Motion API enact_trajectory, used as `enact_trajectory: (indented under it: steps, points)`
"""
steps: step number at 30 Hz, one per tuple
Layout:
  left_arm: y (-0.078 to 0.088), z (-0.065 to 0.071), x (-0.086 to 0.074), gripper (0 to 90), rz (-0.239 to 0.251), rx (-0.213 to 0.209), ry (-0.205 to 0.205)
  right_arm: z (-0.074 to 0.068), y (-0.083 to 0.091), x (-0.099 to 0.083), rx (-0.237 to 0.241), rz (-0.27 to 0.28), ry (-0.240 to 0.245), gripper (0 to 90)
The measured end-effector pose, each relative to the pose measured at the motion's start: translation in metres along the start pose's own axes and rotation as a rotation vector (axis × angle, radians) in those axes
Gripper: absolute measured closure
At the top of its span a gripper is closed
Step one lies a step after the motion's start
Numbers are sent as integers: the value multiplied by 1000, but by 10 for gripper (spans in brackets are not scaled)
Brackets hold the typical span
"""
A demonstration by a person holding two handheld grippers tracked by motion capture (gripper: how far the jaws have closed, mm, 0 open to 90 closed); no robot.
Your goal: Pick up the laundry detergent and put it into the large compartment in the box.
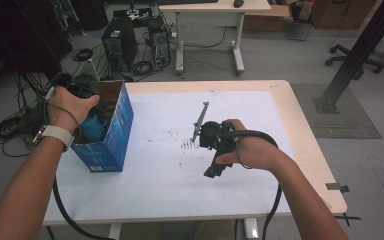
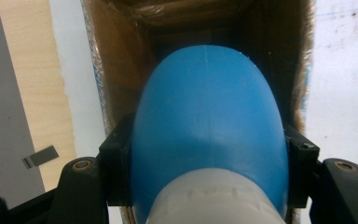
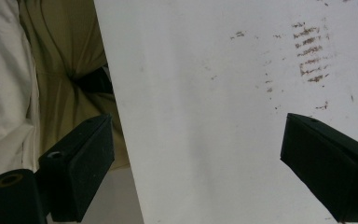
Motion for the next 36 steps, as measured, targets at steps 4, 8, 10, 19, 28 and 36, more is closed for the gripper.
enact_trajectory:
  steps: [4,8,10,19,28,36]
  points:
    - [-6,-2,1,373,9,-2,-2,0,-1,1,1,1,2,99]
    - [-12,-2,1,372,15,8,0,1,-2,1,3,0,2,99]
    - [-15,-1,2,373,12,16,-3,1,-2,1,3,2,3,99]
    - [-25,1,4,373,14,34,-8,2,-2,0,6,-3,0,99]
    - [-35,3,6,373,11,33,-12,2,-3,-1,7,-3,-3,99]
    - [-36,4,6,372,4,32,-12,2,-4,2,10,-6,-1,100]
Point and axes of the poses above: each handheld gripper's, and its own axes: y roughly backward along the jaws, x roughly out of its top, z roughly to its right, the point moved 2 cm from there along -y, roughly forward along the jaws, and after that the axes turned 15 degrees about -z, right-handed, at the moved point
